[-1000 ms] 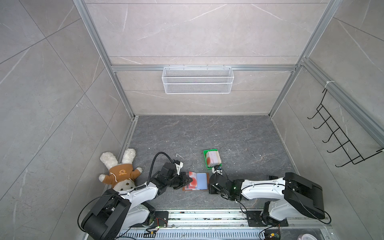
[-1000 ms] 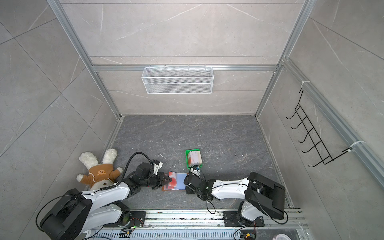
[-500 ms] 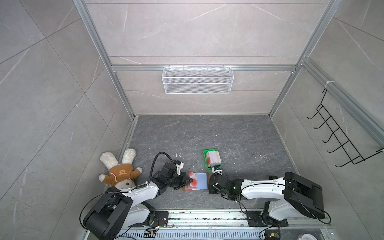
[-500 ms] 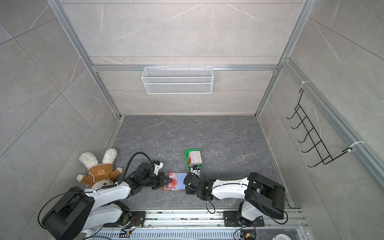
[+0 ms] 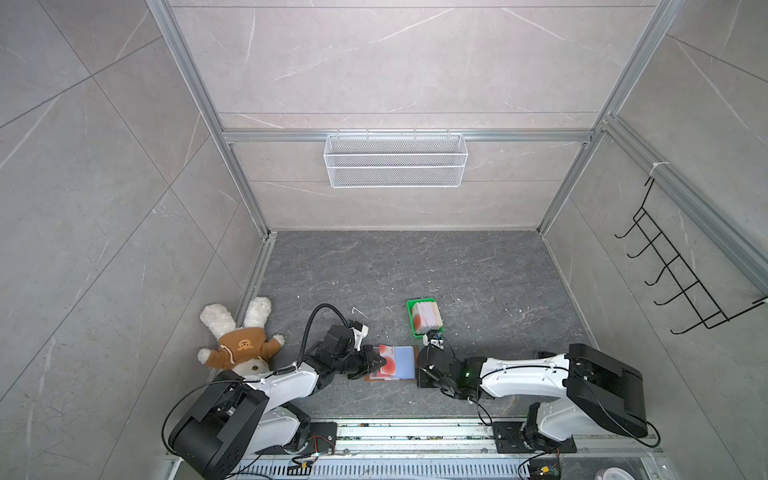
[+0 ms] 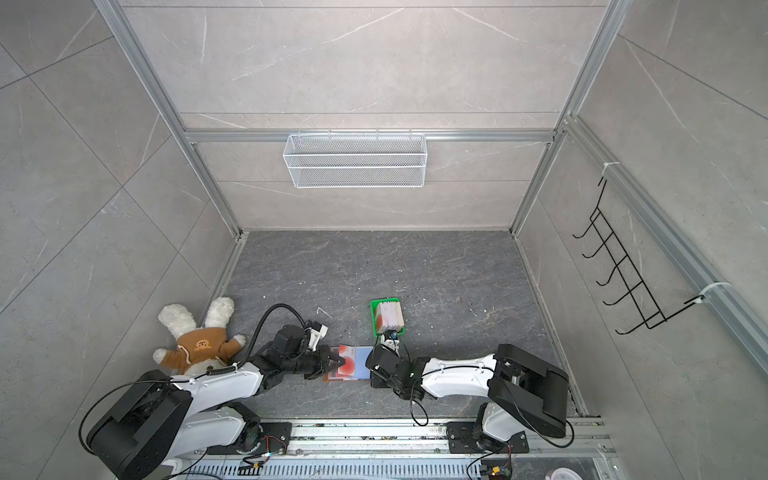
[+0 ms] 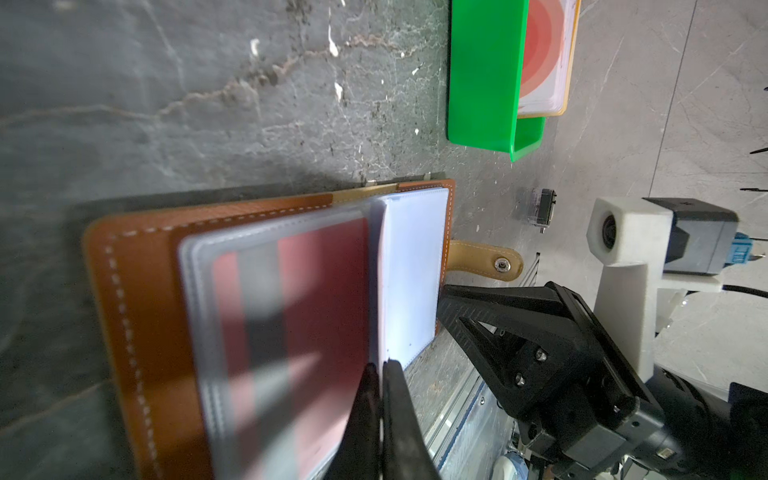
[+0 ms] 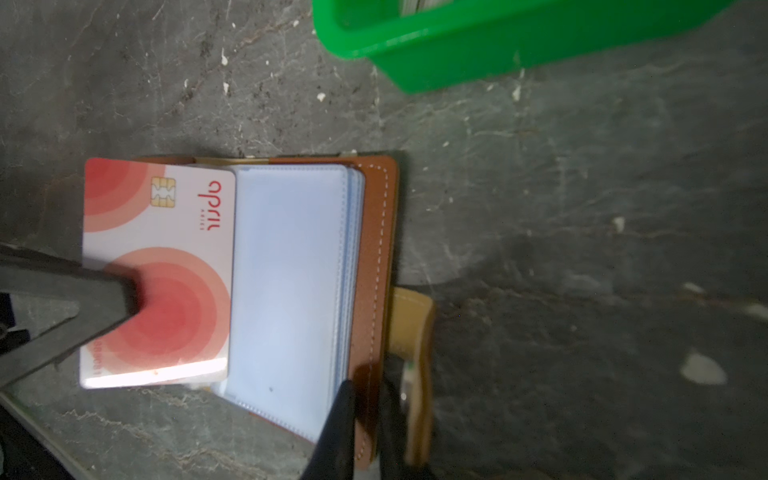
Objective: Put the credit cards into the card holder
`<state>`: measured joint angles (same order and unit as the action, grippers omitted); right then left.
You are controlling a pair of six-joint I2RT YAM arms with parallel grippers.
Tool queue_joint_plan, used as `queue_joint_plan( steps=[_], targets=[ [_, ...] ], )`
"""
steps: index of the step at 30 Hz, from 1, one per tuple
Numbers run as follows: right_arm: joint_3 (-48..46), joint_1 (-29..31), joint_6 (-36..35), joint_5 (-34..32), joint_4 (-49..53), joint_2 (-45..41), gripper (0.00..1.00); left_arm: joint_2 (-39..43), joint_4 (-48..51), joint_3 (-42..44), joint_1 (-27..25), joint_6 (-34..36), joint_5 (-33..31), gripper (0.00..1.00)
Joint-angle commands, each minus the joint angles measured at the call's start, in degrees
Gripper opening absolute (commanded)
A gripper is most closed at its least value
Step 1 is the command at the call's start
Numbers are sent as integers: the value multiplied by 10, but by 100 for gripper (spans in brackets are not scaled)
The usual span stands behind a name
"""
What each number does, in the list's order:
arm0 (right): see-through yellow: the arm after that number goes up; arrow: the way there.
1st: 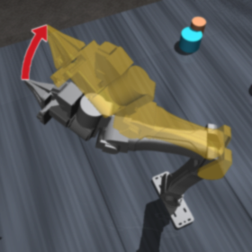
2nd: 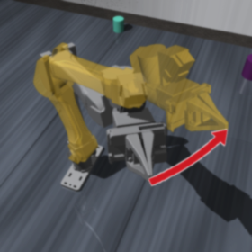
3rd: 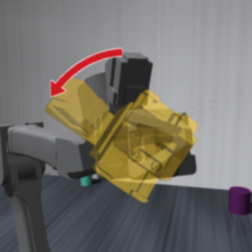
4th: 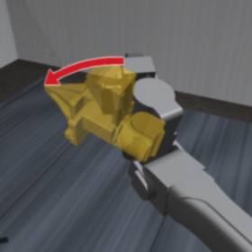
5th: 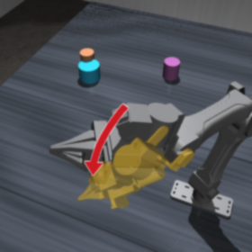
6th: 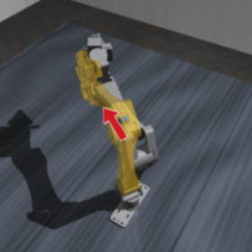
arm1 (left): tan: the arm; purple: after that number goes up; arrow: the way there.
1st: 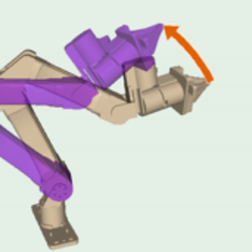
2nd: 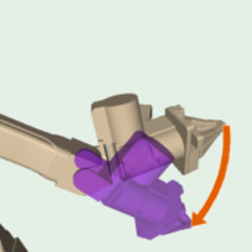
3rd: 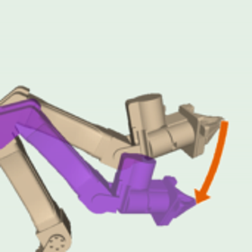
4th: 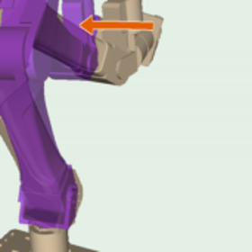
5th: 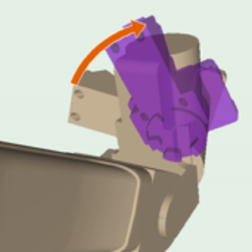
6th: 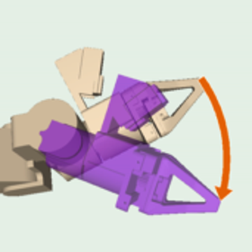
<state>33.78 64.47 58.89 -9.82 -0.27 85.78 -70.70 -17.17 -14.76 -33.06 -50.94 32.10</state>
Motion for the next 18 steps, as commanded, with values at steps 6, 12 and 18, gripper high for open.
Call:
queue_joint_plan(
  steps=[6,12,18],
  targets=[
    [12,-2,-4,-9,16,7,15,-13,-19,0,-2,4,31,0],
    [8,-1,-2,-9,15,5,15,-31,-32,-1,-3,3,32,0],
    [4,-2,0,-11,15,1,15,-26,-33,-2,-3,2,28,0]
  ],
)
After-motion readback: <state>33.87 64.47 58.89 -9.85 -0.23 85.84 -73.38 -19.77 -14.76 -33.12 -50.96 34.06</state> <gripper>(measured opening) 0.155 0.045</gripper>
